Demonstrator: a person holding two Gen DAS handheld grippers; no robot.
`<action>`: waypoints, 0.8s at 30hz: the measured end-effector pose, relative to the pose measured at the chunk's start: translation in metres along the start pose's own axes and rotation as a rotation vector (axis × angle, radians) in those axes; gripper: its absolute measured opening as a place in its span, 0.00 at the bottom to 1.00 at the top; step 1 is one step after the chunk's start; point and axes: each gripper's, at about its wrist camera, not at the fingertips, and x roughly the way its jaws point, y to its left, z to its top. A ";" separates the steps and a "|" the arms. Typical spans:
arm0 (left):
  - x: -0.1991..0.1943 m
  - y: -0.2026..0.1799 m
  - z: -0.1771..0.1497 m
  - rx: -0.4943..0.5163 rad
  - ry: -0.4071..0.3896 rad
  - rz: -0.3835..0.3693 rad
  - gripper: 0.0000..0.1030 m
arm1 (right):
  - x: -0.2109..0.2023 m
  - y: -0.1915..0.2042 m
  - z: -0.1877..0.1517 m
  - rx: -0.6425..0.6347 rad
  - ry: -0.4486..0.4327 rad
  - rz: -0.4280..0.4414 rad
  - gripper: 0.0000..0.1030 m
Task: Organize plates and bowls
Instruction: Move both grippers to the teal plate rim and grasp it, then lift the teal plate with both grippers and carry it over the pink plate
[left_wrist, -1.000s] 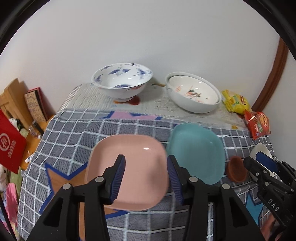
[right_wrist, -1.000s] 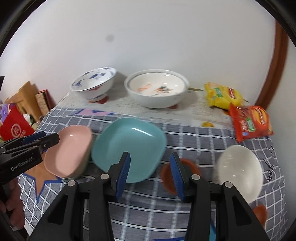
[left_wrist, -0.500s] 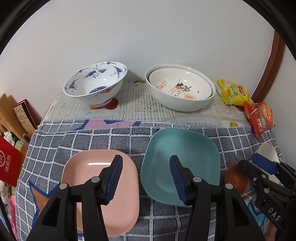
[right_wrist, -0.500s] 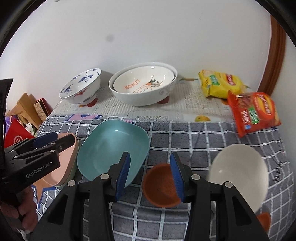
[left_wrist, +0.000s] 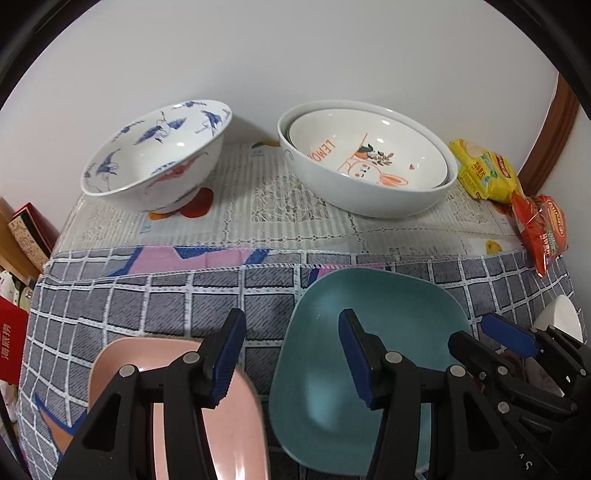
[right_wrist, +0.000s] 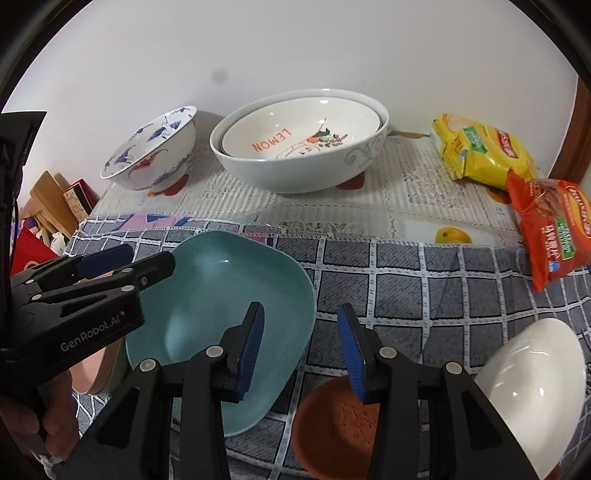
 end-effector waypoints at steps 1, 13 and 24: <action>0.004 -0.001 0.000 0.007 0.007 0.005 0.48 | 0.002 -0.001 0.000 0.000 0.002 0.001 0.40; 0.030 -0.008 -0.001 0.040 0.071 0.025 0.25 | 0.025 -0.008 0.001 0.008 0.044 0.017 0.22; 0.031 -0.009 0.001 0.037 0.059 0.020 0.15 | 0.034 -0.007 0.001 0.028 0.048 -0.001 0.08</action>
